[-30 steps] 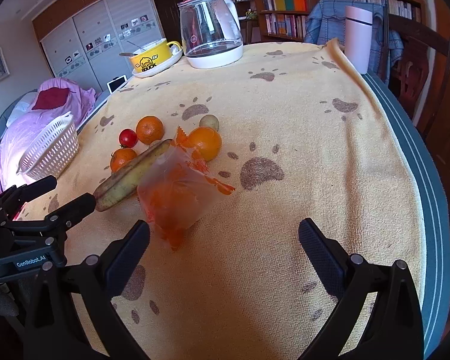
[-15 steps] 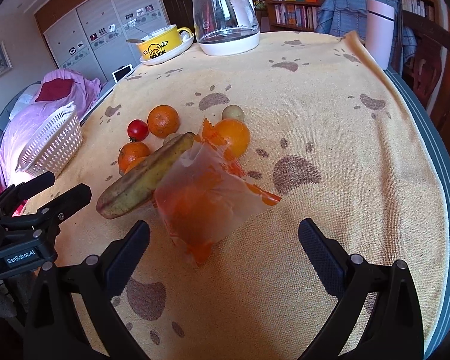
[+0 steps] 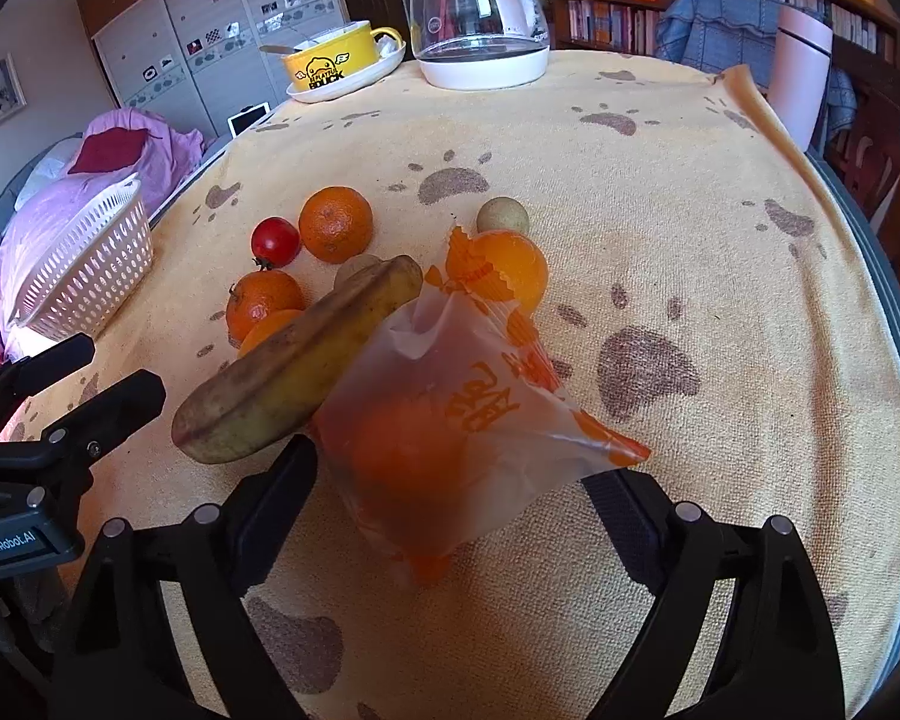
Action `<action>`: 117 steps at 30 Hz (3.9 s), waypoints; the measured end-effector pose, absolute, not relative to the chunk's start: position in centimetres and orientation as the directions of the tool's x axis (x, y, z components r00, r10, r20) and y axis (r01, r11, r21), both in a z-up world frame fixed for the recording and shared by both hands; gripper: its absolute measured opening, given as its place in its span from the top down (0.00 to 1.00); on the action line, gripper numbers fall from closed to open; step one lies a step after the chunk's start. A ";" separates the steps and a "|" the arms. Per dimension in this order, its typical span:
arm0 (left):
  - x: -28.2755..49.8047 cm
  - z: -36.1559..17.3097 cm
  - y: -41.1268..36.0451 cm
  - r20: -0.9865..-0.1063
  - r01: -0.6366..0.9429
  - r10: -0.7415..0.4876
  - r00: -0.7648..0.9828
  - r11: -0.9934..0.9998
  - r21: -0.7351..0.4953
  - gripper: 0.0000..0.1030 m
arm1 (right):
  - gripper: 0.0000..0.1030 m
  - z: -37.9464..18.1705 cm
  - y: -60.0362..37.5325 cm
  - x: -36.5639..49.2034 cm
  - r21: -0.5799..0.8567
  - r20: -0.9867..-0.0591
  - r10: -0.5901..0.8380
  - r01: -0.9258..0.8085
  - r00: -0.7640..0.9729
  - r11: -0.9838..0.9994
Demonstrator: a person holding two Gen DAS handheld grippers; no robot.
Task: Organize fruits
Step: 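Grasp the orange-printed plastic bag with the right tool while the left tool approaches the banana, then close the left tool on the brown-spotted banana and lift it, then carry the banana with the left tool into the white basket and release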
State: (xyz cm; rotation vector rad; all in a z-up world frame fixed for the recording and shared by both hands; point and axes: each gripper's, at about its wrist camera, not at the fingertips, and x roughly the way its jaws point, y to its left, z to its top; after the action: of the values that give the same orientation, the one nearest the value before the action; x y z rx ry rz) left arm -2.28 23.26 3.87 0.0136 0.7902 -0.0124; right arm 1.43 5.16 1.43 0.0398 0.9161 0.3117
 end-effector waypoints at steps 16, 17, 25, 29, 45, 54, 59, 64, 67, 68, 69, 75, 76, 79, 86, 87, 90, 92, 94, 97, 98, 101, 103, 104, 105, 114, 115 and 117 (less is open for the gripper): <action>-2.8 3.7 19.2 -0.705 0.169 -0.078 0.705 0.984 0.061 0.02 | 0.49 2.2 0.6 -0.3 0.220 -0.754 0.270 -0.158 0.599 0.963; -2.7 3.6 18.8 -0.706 0.185 -0.081 0.704 0.980 0.072 0.02 | 0.49 2.2 0.2 -0.4 0.223 -0.752 0.268 -0.149 0.602 0.963; -0.8 2.2 16.6 -0.725 0.310 -0.183 0.664 0.950 0.045 0.02 | 0.49 2.0 -1.5 -0.7 0.261 -0.741 0.277 -0.117 0.612 0.958; -0.3 1.6 15.6 -0.746 0.382 -0.251 0.617 0.924 0.004 0.02 | 0.49 1.8 -1.6 -0.7 0.274 -0.738 0.286 -0.116 0.612 0.955; -4.9 4.1 11.7 -0.744 0.579 -0.467 0.478 0.804 -0.133 0.02 | 0.49 2.2 -3.1 -0.8 0.319 -0.715 0.291 -0.074 0.636 0.945; -2.7 3.4 11.9 -0.748 0.559 -0.391 0.536 0.828 -0.032 0.15 | 0.49 2.3 -4.4 -0.8 0.331 -0.707 0.274 -0.037 0.652 0.943; -1.2 2.2 11.6 -0.769 0.559 -0.345 0.538 0.829 0.019 0.46 | 0.49 2.4 -4.3 -0.9 0.328 -0.705 0.270 -0.037 0.656 0.944; -0.8 1.5 10.8 -0.768 0.563 -0.318 0.556 0.824 0.066 0.46 | 0.49 2.0 -4.3 -0.6 0.329 -0.711 0.269 -0.030 0.649 0.944; -0.1 0.8 10.1 -0.772 0.560 -0.296 0.563 0.823 0.093 0.46 | 0.49 1.9 -4.4 -0.5 0.330 -0.714 0.267 -0.025 0.647 0.944; 0.1 0.7 10.1 -0.772 0.563 -0.303 0.558 0.823 0.084 0.46 | 0.49 1.9 -4.4 -0.5 0.330 -0.714 0.266 -0.024 0.647 0.944; 0.2 0.8 10.1 -0.774 0.564 -0.308 0.553 0.822 0.076 0.47 | 0.49 1.9 -4.4 -0.4 0.330 -0.714 0.266 -0.023 0.648 0.944; 0.0 1.3 10.5 -0.765 0.540 -0.302 0.568 0.839 0.070 0.65 | 0.49 1.6 -4.4 -0.2 0.330 -0.718 0.263 -0.016 0.644 0.944; -0.1 1.5 10.6 -0.761 0.532 -0.299 0.576 0.844 0.071 0.66 | 0.49 1.6 -4.3 -0.2 0.329 -0.718 0.262 -0.017 0.645 0.944; -0.6 2.2 10.8 -0.745 0.505 -0.294 0.599 0.860 0.066 0.68 | 0.49 1.6 -4.3 -0.2 0.326 -0.717 0.260 -0.018 0.646 0.945; -1.3 4.2 12.6 -0.714 0.441 -0.313 0.626 0.897 -0.006 0.71 | 0.49 1.7 -4.1 -0.3 0.321 -0.714 0.255 -0.018 0.652 0.947; -1.4 4.4 12.8 -0.708 0.433 -0.317 0.631 0.901 -0.018 0.71 | 0.49 1.7 -4.2 -0.4 0.320 -0.713 0.254 -0.019 0.653 0.947; -1.8 5.4 13.5 -0.686 0.406 -0.314 0.656 0.913 -0.030 0.71 | 0.49 1.8 -4.1 -0.6 0.312 -0.711 0.246 -0.018 0.659 0.950; -2.0 6.2 14.0 -0.670 0.391 -0.313 0.673 0.920 -0.036 0.71 | 0.49 1.8 -4.0 -0.7 0.309 -0.710 0.245 -0.021 0.661 0.951; -2.2 7.0 14.4 -0.654 0.375 -0.306 0.691 0.926 -0.037 0.71 | 0.49 1.9 -4.0 -0.8 0.308 -0.708 0.244 -0.022 0.662 0.951; -2.2 8.0 15.1 -0.638 0.348 -0.296 0.711 0.936 -0.046 0.71 | 0.49 2.0 -4.0 -0.9 0.306 -0.707 0.243 -0.022 0.665 0.952; -2.2 8.3 15.4 -0.635 0.340 -0.292 0.715 0.939 -0.048 0.71 | 0.49 2.0 -4.0 -0.9 0.306 -0.706 0.243 -0.023 0.666 0.952; -2.1 8.8 16.0 -0.628 0.316 -0.274 0.728 0.948 -0.047 0.71 | 0.49 2.2 -3.9 -1.0 0.303 -0.703 0.243 -0.028 0.669 0.953; -2.1 8.9 16.4 -0.626 0.299 -0.263 0.734 0.953 -0.049 0.71 | 0.49 2.3 -3.8 -1.2 0.300 -0.701 0.243 -0.032 0.671 0.953; -2.1 9.0 16.7 -0.624 0.292 -0.256 0.738 0.955 -0.048 0.71 | 0.49 2.4 -3.8 -1.3 0.299 -0.700 0.244 -0.034 0.672 0.954; -2.1 9.0 16.9 -0.624 0.283 -0.247 0.742 0.958 -0.043 0.71 | 0.49 2.4 -3.8 -1.4 0.298 -0.698 0.244 -0.036 0.673 0.954; -1.9 9.2 18.5 -0.616 0.211 -0.166 0.770 0.977 0.000 0.71 | 0.49 3.2 -3.1 -2.3 0.291 -0.685 0.254 -0.063 0.683 0.955; -1.9 9.2 18.7 -0.614 0.205 -0.163 0.773 0.979 -0.002 0.71 | 0.49 3.2 -2.9 -2.4 0.288 -0.685 0.255 -0.067 0.683 0.955; -1.7 9.4 19.2 -0.610 0.195 -0.160 0.776 0.981 -0.009 0.71 | 0.49 3.2 -2.7 -2.6 0.283 -0.687 0.254 -0.071 0.681 0.956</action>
State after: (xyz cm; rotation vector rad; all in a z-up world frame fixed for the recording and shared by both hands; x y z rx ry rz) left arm -1.74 19.24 9.39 0.0558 0.6550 -0.1922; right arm -2.61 -2.73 3.21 0.2426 0.8033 0.1846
